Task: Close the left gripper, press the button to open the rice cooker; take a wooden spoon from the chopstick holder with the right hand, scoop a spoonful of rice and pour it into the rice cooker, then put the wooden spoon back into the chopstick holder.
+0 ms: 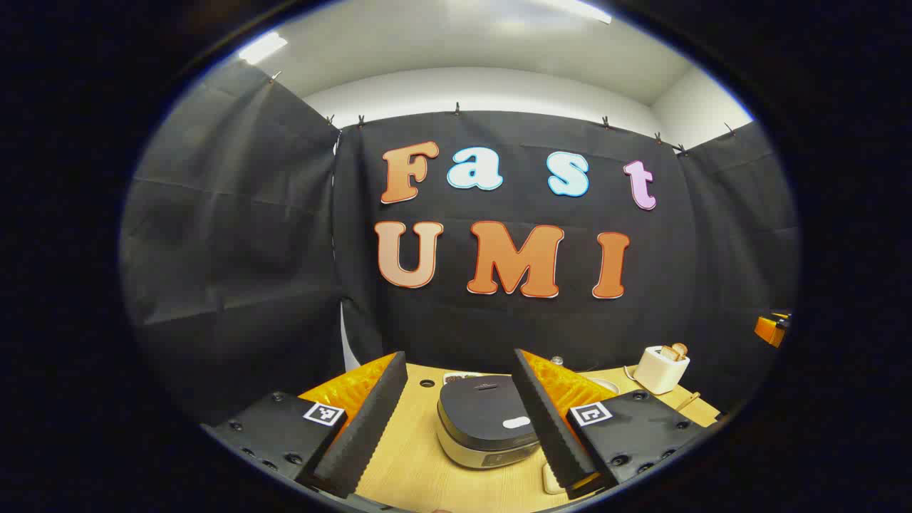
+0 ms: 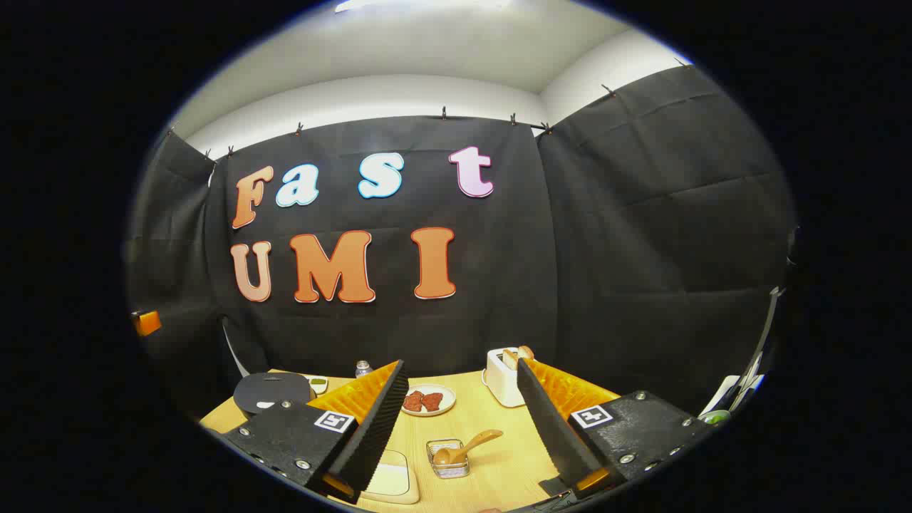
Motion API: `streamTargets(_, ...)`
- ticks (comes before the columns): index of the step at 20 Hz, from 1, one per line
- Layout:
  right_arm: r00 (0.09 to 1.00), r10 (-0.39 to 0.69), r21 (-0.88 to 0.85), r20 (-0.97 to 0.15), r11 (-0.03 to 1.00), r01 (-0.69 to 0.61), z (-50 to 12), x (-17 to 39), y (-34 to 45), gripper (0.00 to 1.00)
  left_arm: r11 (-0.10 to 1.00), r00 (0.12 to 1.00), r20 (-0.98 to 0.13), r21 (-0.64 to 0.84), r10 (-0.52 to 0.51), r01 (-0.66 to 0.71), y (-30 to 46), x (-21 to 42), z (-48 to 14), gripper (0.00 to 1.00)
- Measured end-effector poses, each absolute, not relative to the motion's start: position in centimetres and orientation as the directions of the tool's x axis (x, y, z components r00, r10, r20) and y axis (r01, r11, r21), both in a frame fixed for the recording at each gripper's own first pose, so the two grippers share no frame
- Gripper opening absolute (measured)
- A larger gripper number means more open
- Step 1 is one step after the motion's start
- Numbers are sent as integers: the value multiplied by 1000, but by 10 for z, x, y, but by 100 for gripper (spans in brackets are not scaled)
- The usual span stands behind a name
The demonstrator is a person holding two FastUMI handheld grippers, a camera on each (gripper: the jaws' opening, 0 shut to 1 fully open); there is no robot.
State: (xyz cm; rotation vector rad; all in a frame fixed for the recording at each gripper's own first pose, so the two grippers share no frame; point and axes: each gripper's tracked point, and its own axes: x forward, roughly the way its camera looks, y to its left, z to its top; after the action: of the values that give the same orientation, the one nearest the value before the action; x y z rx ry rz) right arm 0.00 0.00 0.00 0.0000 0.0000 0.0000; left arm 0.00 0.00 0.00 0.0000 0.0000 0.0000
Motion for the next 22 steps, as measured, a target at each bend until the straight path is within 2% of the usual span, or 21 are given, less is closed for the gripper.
streamTargets(6, 1000, -3, 1, -8, 1000, 3, 5, 11, -21, 95, 1000, 1000, -2, 16, 7, -7, -12, -2, 0, 99)
streamTargets(13, 998, 47, 7, -31, 999, -47, 1, 27, -24, 95, 1000, 1000, -24, 23, 12, -12, -30, -12, -7, 100)
streamTargets(22, 999, 38, -11, -18, 999, -38, 6, 19, -27, 95, 1000, 1000, 11, 25, -2, 2, -34, -1, 9, 100)
